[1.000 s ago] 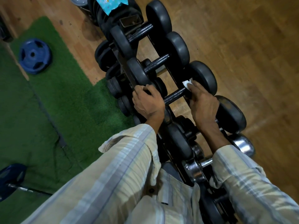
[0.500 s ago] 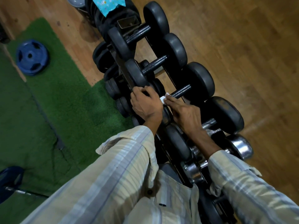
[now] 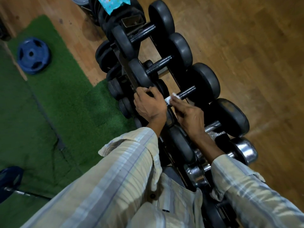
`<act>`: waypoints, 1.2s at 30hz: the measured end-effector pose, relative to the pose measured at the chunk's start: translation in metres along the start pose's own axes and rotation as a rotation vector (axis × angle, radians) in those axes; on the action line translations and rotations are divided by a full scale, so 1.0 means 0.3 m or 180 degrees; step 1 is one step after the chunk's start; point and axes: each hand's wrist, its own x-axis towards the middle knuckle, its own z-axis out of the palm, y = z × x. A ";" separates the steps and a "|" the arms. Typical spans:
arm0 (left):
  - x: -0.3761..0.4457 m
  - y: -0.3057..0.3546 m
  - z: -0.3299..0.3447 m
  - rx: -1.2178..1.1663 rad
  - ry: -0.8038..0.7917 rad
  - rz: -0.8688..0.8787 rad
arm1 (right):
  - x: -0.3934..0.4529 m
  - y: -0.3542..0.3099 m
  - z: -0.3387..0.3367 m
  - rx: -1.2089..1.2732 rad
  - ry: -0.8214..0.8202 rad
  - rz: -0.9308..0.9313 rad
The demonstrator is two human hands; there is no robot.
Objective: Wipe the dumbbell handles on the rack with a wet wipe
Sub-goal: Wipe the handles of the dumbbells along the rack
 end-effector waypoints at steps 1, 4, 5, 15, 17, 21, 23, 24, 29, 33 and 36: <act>0.001 0.001 0.001 -0.0007 0.0011 -0.0010 | -0.005 -0.004 0.002 0.0025 -0.0146 -0.0147; 0.001 0.000 0.001 -0.0003 0.0016 -0.0012 | 0.006 0.002 -0.012 0.0036 -0.0118 -0.0254; 0.001 -0.001 0.001 -0.0006 0.0011 -0.0002 | 0.012 0.008 -0.022 0.0003 0.0020 -0.0203; -0.004 -0.001 -0.009 -0.0009 -0.0027 -0.0030 | 0.043 0.010 0.012 0.0925 0.1703 0.1377; -0.004 0.003 -0.009 -0.0022 -0.0041 -0.0033 | 0.041 -0.009 0.024 0.0971 0.1795 0.1473; -0.001 0.006 -0.010 -0.0020 0.0000 -0.0035 | 0.028 -0.023 0.038 0.2078 0.1277 0.2138; 0.000 0.006 -0.007 -0.0036 0.0014 -0.0037 | 0.008 -0.037 0.046 0.2027 0.0880 0.2249; 0.002 0.005 -0.005 -0.0036 0.0028 -0.0038 | 0.001 -0.045 0.054 0.1931 0.0665 0.2209; -0.003 0.006 -0.004 -0.0031 0.0028 -0.0045 | 0.019 -0.002 0.075 0.2617 0.0712 0.2841; -0.002 0.003 -0.005 -0.0051 0.0006 -0.0015 | 0.041 0.035 0.063 0.4207 0.1021 0.3517; -0.003 0.001 -0.001 -0.0035 0.0024 -0.0017 | 0.033 0.035 0.083 0.5259 0.0720 0.3911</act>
